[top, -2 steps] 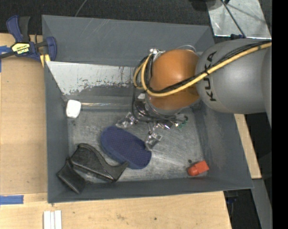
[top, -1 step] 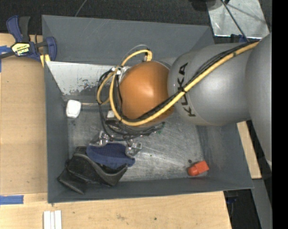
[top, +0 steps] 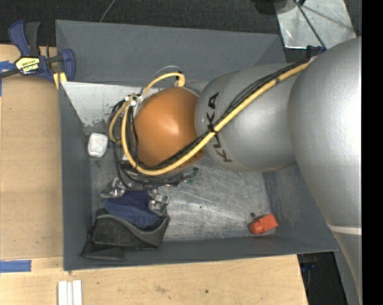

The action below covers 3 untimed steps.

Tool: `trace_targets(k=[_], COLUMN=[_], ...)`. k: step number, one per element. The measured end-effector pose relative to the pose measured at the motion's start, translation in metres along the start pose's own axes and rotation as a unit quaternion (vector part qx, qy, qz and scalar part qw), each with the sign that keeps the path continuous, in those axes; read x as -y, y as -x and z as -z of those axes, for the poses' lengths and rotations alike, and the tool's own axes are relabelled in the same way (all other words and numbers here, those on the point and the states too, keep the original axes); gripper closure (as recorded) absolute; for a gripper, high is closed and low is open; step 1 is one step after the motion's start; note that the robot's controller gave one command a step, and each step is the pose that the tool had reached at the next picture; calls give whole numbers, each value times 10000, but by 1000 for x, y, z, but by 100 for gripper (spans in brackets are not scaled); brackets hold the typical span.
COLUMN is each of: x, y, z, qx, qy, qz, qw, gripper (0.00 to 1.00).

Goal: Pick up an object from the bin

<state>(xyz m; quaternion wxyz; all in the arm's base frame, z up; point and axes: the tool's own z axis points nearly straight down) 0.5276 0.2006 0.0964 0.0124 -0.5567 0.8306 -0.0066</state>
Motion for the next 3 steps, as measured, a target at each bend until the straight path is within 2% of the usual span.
trace_targets(k=[1, 2, 3], x=[52, 52, 58], y=[52, 55, 56], z=[-24, -20, 10], qx=[-146, -85, -25], qy=[93, 70, 48], qz=[-275, -283, -307], qw=[9995, 9995, 9995], gripper=[0, 100, 100])
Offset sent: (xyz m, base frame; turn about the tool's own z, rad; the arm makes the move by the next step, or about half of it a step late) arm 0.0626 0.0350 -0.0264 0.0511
